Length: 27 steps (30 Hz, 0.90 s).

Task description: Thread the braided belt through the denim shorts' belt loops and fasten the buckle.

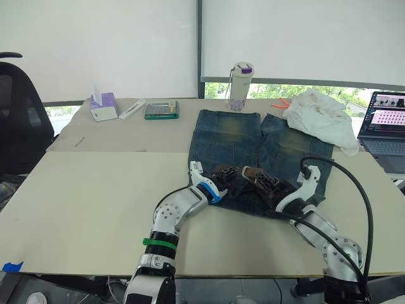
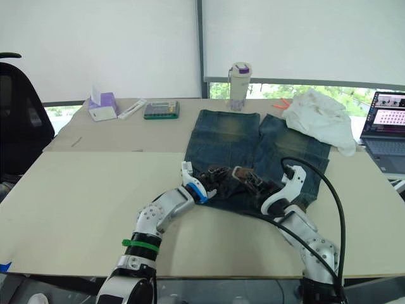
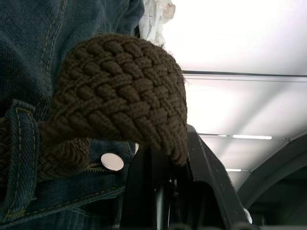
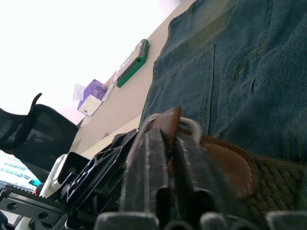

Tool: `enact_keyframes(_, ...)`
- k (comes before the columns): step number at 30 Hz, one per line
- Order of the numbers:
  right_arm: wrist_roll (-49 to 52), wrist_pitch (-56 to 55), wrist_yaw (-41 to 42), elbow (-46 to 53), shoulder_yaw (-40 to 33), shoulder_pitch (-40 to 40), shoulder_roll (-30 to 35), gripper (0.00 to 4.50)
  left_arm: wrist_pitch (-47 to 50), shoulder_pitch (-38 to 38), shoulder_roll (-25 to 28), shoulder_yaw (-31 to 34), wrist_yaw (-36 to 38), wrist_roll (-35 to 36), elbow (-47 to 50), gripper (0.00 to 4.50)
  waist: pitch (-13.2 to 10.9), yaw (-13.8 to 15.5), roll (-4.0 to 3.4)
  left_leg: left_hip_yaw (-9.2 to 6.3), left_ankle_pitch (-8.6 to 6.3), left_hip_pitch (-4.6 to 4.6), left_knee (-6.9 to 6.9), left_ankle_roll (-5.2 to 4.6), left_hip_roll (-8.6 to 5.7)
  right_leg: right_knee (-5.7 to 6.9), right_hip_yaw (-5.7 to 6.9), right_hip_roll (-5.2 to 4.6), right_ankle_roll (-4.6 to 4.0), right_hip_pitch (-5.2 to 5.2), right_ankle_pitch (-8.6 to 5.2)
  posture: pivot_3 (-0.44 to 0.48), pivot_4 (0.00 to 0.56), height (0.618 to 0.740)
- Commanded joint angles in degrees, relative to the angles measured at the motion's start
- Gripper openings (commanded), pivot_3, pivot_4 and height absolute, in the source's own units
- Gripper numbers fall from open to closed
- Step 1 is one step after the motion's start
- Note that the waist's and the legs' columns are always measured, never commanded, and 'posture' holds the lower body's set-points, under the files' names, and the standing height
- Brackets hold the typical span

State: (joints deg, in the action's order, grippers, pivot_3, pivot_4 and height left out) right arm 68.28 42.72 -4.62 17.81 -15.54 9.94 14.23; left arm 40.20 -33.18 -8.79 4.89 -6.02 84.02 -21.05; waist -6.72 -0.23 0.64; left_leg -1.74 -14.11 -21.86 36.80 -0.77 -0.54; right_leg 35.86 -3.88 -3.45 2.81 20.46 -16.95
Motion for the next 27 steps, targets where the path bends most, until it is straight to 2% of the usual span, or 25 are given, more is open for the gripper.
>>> enact_keyframes(1,-0.18,0.44,-0.23,2.16,-1.47,-0.67,1.74,0.0,2.02,-6.47,-7.61,-0.83,2.32,-0.85,1.01,1.31,0.0,0.04,0.0,0.0,0.0,-0.01,0.0,0.0,0.0,0.0,0.0,0.0,0.0,0.0,0.0,0.0,0.15,0.74)
enact_keyframes(6,-1.55,2.78,0.64,2.29,-2.13,-2.03,7.65,0.0,3.89,-6.99,-1.1,-6.12,9.5,-10.97,6.12,3.09,-0.01,0.25,0.0,-0.05,0.0,-0.1,0.0,0.0,-0.28,-0.05,-0.01,-0.02,0.03,0.01,-0.02,0.0,0.15,0.74)
enact_keyframes(10,-2.49,4.97,1.37,2.28,-3.67,-2.99,13.17,0.0,6.82,-6.59,6.85,-10.15,19.71,-18.96,12.22,4.36,0.0,0.0,-0.05,-0.15,0.02,-0.15,0.0,-0.04,-0.39,-0.07,-0.06,-0.02,0.06,0.05,-0.04,0.0,0.15,0.74)
enact_keyframes(17,-7.8,5.75,4.72,2.86,-5.78,-2.89,23.1,0.0,7.98,-3.62,18.24,-13.78,30.37,-29.57,20.36,4.44,0.01,-0.43,-0.22,-0.2,0.02,-0.12,-0.07,-0.04,-0.38,-0.05,-0.11,-0.02,0.11,0.02,-0.08,0.0,0.15,0.74)
enact_keyframes(23,-4.75,7.18,5.91,2.18,-10.31,-0.36,25.42,0.0,6.69,-0.84,20.93,-13.47,31.58,-36.55,21.97,4.44,-0.01,0.3,-0.2,-0.33,0.02,-0.23,-0.04,-0.04,-0.38,-0.09,-0.12,-0.13,0.16,0.01,-0.1,0.0,0.15,0.74)
enact_keyframes(27,-0.04,9.53,6.26,2.18,-12.88,1.22,26.11,0.0,3.89,1.33,24.19,-16.55,35.19,-43.41,24.18,4.44,-0.02,0.33,-0.21,-0.38,0.02,-0.25,-0.04,-0.04,-0.33,-0.08,-0.11,-0.13,0.16,0.01,-0.1,0.0,0.15,0.74)
